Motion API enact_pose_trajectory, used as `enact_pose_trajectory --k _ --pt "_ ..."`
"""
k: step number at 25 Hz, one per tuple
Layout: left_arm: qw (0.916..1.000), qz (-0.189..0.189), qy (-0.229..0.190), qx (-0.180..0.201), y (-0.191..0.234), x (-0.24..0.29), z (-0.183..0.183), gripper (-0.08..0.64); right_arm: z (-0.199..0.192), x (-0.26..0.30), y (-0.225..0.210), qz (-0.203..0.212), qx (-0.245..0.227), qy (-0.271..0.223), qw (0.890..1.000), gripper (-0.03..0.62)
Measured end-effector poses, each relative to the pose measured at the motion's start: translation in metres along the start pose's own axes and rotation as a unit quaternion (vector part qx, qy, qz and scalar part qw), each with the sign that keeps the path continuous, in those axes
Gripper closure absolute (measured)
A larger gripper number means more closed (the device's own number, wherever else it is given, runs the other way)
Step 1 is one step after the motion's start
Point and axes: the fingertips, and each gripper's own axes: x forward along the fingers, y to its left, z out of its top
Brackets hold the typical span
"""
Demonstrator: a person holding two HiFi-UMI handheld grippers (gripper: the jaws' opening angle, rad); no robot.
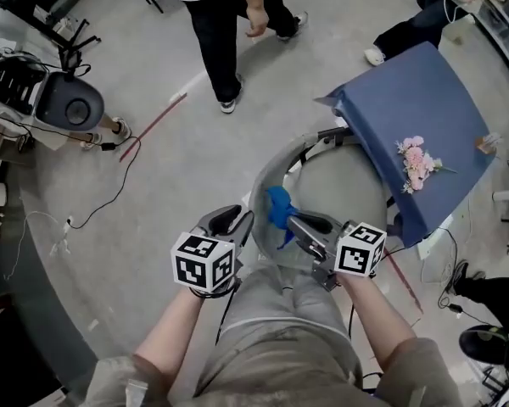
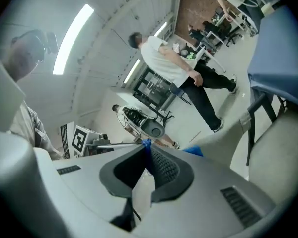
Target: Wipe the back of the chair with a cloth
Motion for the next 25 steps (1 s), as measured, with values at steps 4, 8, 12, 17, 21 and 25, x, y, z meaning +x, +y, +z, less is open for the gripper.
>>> enact_pose_trajectory --k 4,8,12,17,21,25 --pt "0.9993 -0.006 -0.032 0.017 -0.010 -0.011 0.036 0.440 0.053 -0.016 0.027 0.001 -0.049 -0.046 0.998 0.545" --pt "0.9966 -0.010 -0.072 0.039 -0.018 -0.021 0.079 0.440 0.112 -0.036 0.055 -0.009 -0.109 -0.097 0.989 0.545" --pt "0.9923 -0.016 -0.107 0.061 -0.028 -0.034 0.116 0.440 0.158 -0.056 0.088 -0.013 -0.157 -0.142 0.977 0.545" --pt "0.9843 -0.021 -0.147 0.096 -0.049 -0.053 0.165 0.440 0.204 -0.086 0.131 -0.027 -0.226 -0.185 0.956 0.545" --pt "0.9758 -0.028 -0.182 0.118 -0.065 -0.073 0.197 0.440 0.227 -0.104 0.167 -0.036 -0.274 -0.217 0.936 0.545" --pt "0.9671 -0.035 -0.212 0.136 -0.073 -0.096 0.212 0.440 0.230 -0.116 0.199 -0.051 -0.320 -0.243 0.914 0.545"
